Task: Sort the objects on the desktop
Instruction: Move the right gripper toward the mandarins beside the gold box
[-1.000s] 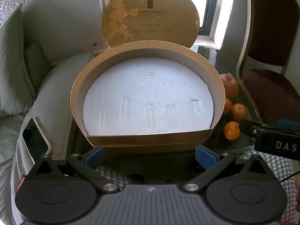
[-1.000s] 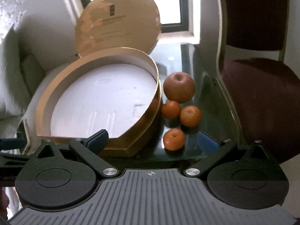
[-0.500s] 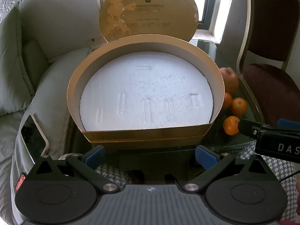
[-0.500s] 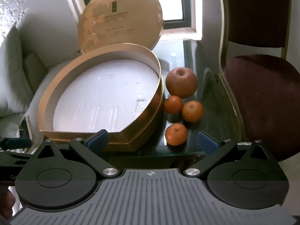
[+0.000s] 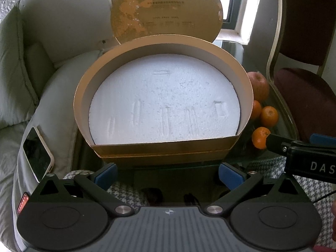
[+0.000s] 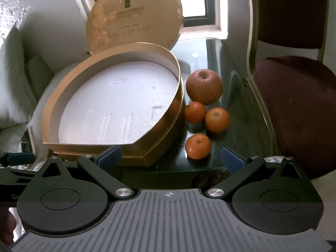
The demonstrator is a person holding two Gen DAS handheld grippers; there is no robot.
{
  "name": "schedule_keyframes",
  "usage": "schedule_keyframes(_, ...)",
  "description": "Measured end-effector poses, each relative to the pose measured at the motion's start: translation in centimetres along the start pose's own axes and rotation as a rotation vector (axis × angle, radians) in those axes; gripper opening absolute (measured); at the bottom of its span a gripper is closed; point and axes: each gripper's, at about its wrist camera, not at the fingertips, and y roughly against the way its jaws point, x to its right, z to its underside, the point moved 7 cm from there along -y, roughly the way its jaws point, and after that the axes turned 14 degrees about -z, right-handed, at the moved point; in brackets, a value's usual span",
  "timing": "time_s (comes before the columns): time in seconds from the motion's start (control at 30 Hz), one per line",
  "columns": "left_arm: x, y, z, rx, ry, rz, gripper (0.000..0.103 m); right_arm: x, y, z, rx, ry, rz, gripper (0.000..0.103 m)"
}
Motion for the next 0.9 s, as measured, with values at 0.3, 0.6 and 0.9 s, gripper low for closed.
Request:
schedule_keyframes(0.3,0.03,-0.04,0.06,-0.003,-0.002,-0.003,0.102,0.0,-0.1,0.01,-0.004,-0.002,-0.001,0.103)
schedule_keyframes(0.6,0.17,-0.09,0.2,-0.007,-0.009,-0.004,0.102,0.23,-0.45,0.16,0.002,-0.008,-0.002,0.103)
schedule_keyframes(0.9,0.46,-0.3,0.27,-0.015,-0.022,-0.007,0.102,0.45,-0.85,0.04,-0.005,-0.032,-0.017,0.103)
